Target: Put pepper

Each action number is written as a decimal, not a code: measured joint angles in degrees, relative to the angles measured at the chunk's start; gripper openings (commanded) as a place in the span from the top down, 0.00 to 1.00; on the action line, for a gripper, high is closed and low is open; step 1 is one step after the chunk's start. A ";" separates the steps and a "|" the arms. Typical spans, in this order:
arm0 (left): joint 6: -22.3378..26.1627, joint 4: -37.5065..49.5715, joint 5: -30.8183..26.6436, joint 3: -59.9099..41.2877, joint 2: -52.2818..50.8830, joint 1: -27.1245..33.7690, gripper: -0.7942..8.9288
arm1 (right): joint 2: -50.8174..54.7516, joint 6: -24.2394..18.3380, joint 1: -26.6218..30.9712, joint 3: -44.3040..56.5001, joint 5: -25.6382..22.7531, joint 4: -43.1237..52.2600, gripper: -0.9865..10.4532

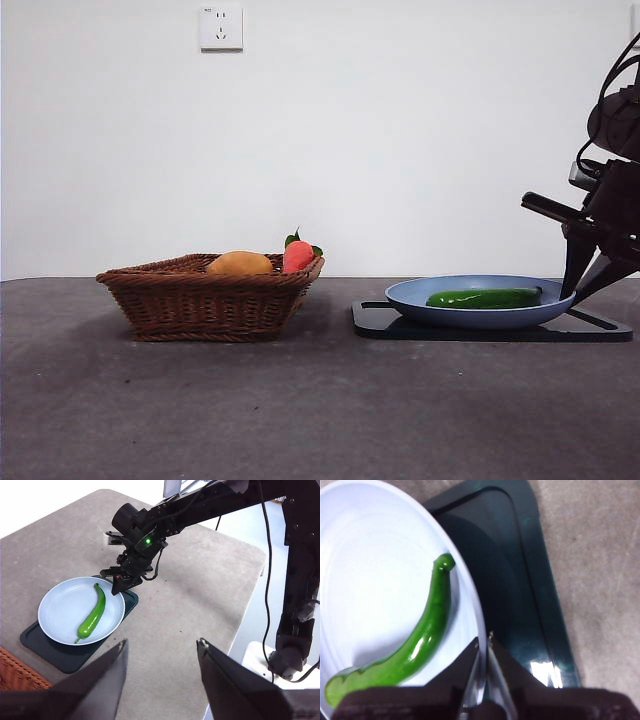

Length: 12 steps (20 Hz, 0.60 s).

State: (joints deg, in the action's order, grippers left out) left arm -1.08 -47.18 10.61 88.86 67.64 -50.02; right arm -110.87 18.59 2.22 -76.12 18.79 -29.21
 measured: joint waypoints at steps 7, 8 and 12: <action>-0.02 -0.31 0.02 0.00 0.00 0.00 0.67 | -0.09 -1.25 0.09 -0.02 -0.59 -0.85 0.75; -0.02 -0.61 0.02 0.00 0.00 0.00 0.67 | 0.07 -1.42 0.44 -0.02 -0.83 -1.44 0.75; -0.02 -2.49 -0.52 0.00 0.00 0.00 0.67 | 7.74 -2.56 1.07 0.00 -2.45 -4.35 0.75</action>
State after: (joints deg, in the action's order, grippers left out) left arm -1.10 -49.67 10.09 88.86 67.64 -50.02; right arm -103.13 16.03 3.29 -76.12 16.34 -33.56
